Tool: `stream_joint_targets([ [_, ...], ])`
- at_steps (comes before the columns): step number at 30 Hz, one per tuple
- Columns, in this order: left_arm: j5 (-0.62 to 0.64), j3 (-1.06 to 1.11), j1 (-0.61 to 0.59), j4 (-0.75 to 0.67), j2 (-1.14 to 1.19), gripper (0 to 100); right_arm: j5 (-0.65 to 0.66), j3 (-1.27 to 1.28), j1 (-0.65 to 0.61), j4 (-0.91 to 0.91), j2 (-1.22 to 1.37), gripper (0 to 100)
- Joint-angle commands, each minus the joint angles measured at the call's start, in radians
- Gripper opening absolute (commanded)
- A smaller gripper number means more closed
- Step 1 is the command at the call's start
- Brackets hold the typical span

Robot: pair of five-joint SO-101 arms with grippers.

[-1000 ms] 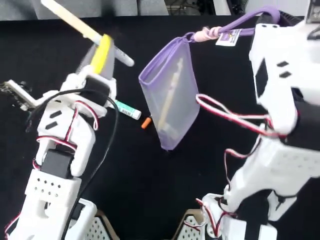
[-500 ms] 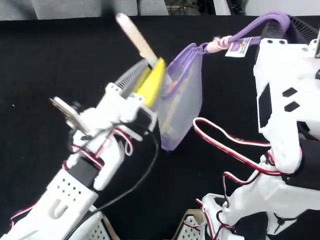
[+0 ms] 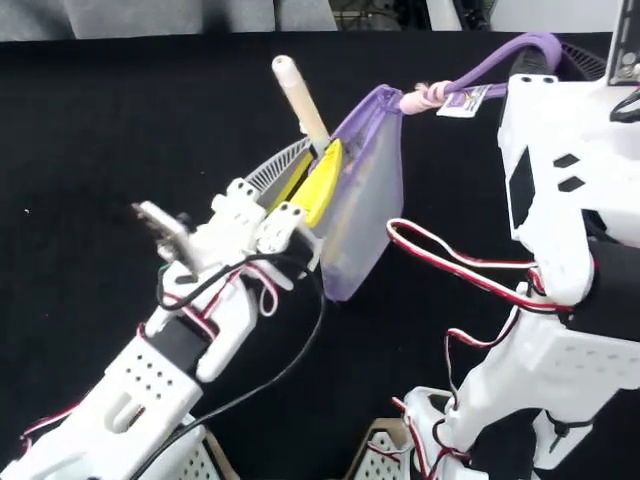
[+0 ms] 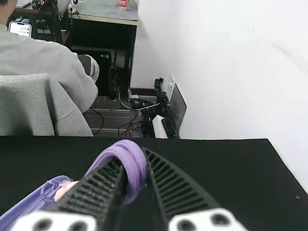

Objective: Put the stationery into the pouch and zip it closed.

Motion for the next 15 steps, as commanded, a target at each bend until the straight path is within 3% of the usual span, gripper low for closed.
stream_joint_targets([
  [1, -0.084, -0.039, 0.007, -0.015, 0.137, 9, 0.009, -0.008, -0.015, -0.031, -0.022, 1.1],
  [6, -0.089, -0.128, 0.013, 0.044, 0.301, 12, 0.012, -0.007, -0.015, -0.031, -0.022, 1.1],
  [15, -0.083, -0.394, 0.038, 0.535, 0.152, 17, 0.014, -0.001, -0.011, -0.031, -0.022, 1.1],
])
